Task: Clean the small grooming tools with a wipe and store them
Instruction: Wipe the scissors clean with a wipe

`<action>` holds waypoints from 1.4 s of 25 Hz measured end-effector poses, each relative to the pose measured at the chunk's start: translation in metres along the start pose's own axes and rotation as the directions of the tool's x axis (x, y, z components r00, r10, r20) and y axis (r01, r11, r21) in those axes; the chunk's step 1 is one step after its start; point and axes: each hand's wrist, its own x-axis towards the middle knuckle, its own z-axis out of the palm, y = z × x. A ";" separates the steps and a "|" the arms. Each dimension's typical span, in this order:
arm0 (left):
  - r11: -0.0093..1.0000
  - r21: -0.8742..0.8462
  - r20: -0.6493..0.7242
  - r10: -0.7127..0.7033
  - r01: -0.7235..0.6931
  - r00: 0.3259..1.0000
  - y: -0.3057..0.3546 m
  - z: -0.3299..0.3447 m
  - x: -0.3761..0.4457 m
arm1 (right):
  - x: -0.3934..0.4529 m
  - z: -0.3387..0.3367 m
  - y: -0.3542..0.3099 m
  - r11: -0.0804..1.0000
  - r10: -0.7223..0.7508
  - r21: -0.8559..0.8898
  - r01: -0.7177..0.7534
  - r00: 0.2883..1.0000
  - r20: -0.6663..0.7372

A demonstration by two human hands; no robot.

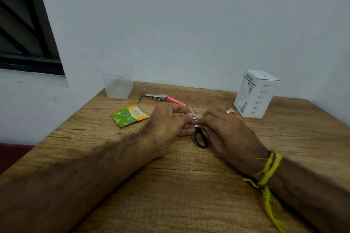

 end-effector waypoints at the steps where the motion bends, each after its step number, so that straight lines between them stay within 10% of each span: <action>1: 1.000 -0.002 -0.001 -0.003 0.003 1.000 0.000 0.001 0.000 | -0.002 -0.001 0.002 1.000 -0.009 -0.005 0.009 1.000 0.003; 35: 1.000 0.028 -0.040 -0.004 0.005 0.999 0.002 -0.002 0.000 | -0.006 -0.006 -0.014 0.997 -0.075 -0.025 0.077 0.995 0.069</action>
